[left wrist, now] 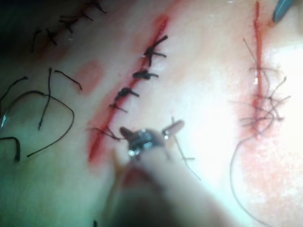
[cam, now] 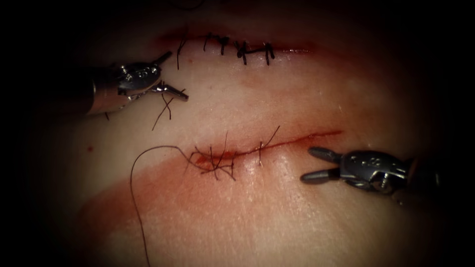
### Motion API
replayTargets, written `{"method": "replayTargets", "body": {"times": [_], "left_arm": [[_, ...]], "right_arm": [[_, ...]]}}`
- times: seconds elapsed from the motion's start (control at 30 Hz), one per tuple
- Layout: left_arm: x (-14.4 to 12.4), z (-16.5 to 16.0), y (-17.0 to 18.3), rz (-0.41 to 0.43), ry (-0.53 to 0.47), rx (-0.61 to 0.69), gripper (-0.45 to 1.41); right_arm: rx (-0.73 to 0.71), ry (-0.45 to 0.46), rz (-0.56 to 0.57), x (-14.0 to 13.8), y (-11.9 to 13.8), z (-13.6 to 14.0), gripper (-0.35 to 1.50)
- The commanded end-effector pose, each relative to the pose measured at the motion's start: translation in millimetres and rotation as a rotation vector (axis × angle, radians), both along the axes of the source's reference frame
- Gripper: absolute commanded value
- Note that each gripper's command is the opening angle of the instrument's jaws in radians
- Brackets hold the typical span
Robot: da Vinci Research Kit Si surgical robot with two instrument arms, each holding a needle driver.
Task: Wound Closure
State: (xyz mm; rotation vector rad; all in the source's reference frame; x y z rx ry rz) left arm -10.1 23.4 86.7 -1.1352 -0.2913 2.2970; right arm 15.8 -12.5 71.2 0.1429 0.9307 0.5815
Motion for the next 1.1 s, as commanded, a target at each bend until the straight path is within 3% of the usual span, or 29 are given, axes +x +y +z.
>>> {"method": "replayTargets", "body": {"times": [0.03,0.27,0.47,0.57,0.87,1.1], "left_arm": [[-1.0,0.4,0.3,-0.015,-0.034,-0.002,1.26],[-5.3,0.9,0.9,-0.071,-0.057,-0.014,1.26],[-9.1,2.6,0.4,-0.074,-0.062,-0.02,1.26],[-9.7,3.8,0.1,-0.054,-0.05,-0.058,1.3],[-6.9,8.5,1.3,0.029,0.018,-0.115,1.28],[-2.9,8.0,3.1,0.037,0.024,-0.118,1.25]], "right_arm": [[0.003,0.002,-0.001,0.5,-0.8,0.7,1.48],[-0.003,-0.004,-0.002,1.0,-1.6,1.2,1.48],[0.0,-0.025,-0.018,1.5,-2.6,1.7,1.48],[0.001,-0.031,-0.024,1.5,-2.9,1.8,1.48],[0.004,-0.041,-0.032,1.7,-3.7,1.6,1.48],[0.007,-0.047,-0.038,1.7,-4.0,1.5,1.48]]}}
